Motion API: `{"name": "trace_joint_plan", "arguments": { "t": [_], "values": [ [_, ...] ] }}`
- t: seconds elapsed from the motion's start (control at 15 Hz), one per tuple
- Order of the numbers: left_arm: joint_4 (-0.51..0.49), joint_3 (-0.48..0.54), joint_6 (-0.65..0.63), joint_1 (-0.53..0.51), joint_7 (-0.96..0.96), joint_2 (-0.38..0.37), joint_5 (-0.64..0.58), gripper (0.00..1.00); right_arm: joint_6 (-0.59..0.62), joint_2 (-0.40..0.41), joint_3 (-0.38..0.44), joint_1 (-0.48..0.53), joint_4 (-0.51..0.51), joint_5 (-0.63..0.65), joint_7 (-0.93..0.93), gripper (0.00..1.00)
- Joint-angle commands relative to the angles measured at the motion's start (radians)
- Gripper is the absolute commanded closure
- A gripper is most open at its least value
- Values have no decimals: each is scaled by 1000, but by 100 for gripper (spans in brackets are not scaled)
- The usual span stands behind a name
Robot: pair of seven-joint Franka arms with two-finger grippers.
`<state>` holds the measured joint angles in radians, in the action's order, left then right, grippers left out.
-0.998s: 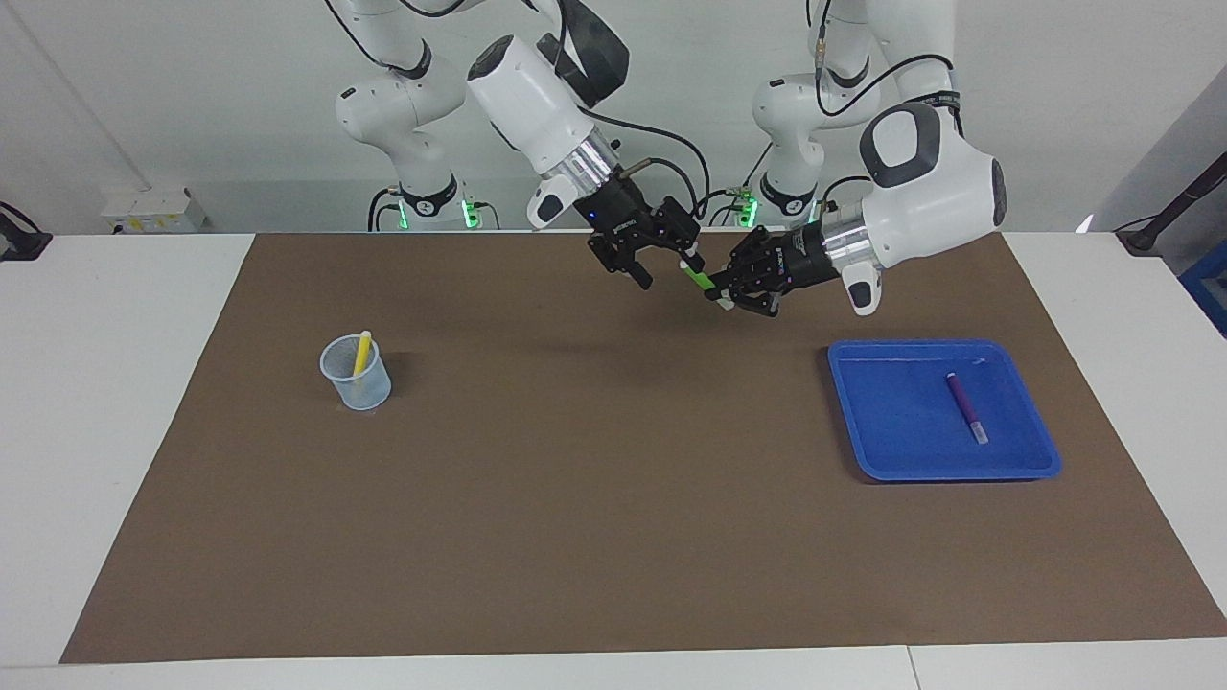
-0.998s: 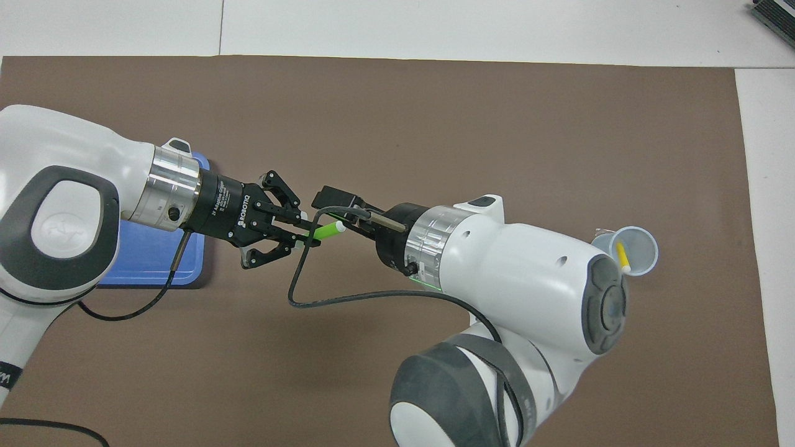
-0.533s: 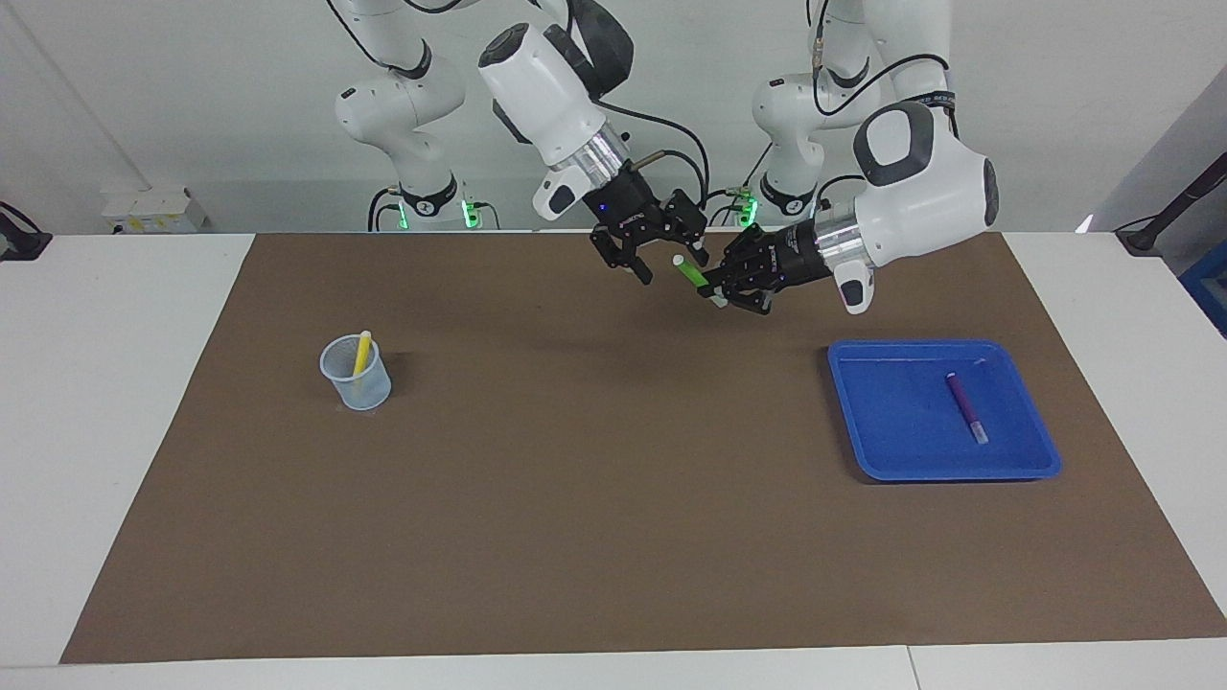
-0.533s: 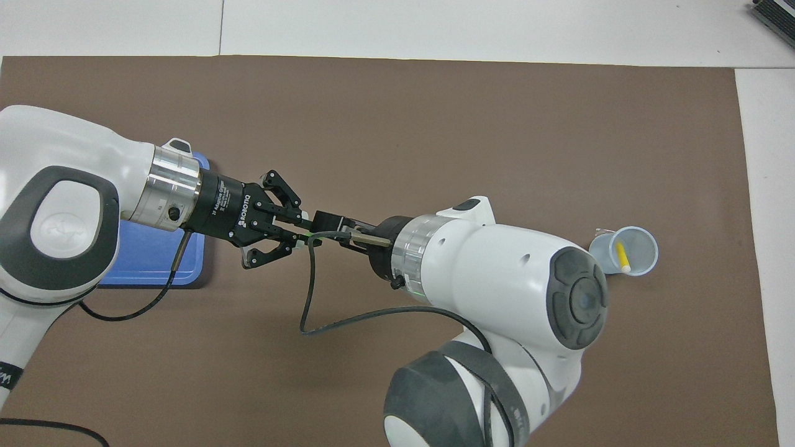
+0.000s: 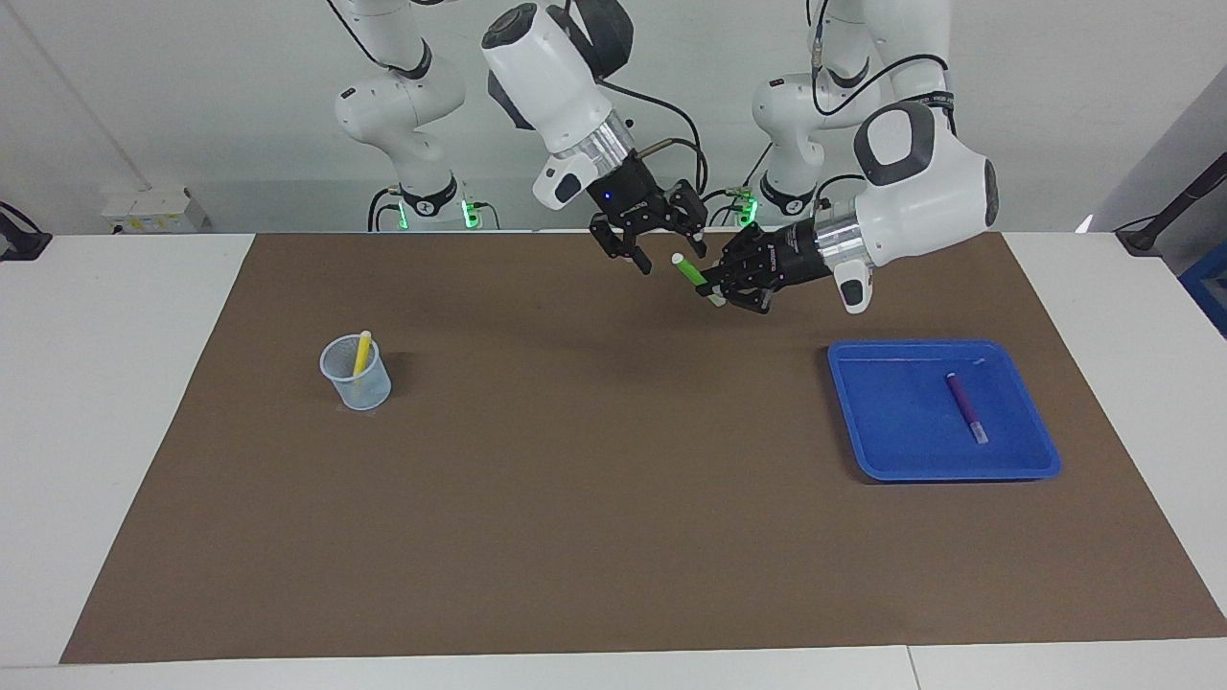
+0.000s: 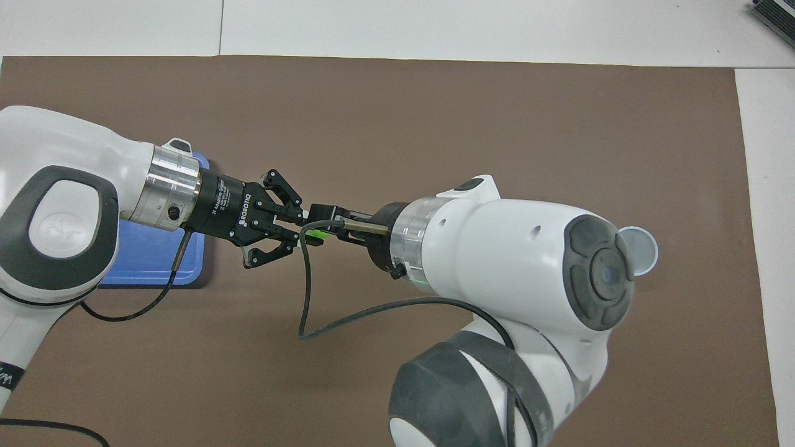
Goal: Transfer and insert pens with both arms
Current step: 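Open the left gripper while the right gripper pulls the green pen away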
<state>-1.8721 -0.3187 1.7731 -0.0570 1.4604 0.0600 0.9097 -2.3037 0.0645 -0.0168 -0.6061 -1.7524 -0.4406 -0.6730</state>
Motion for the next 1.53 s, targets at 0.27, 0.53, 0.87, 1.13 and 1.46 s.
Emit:
{"name": "trace_joint_plan", "arguments": {
  "t": [0.27, 0.53, 0.87, 1.13, 1.46],
  "values": [
    [-33, 12, -6, 8, 14, -35, 23, 100, 20, 32, -11, 14, 42, 85, -26, 13],
    [-35, 12, -3, 8, 14, -37, 35, 100, 14, 32, -11, 12, 42, 86, -26, 28],
    [-35, 12, 0, 8, 12, -37, 46, 100, 9, 32, -11, 14, 42, 86, -26, 38],
    [-35, 12, 0, 8, 12, -37, 52, 100, 9, 32, -12, 12, 42, 86, -26, 55],
    [-38, 12, 0, 8, 12, -37, 61, 100, 4, 35, -12, 6, 34, 83, -65, 100]
  ]
}}
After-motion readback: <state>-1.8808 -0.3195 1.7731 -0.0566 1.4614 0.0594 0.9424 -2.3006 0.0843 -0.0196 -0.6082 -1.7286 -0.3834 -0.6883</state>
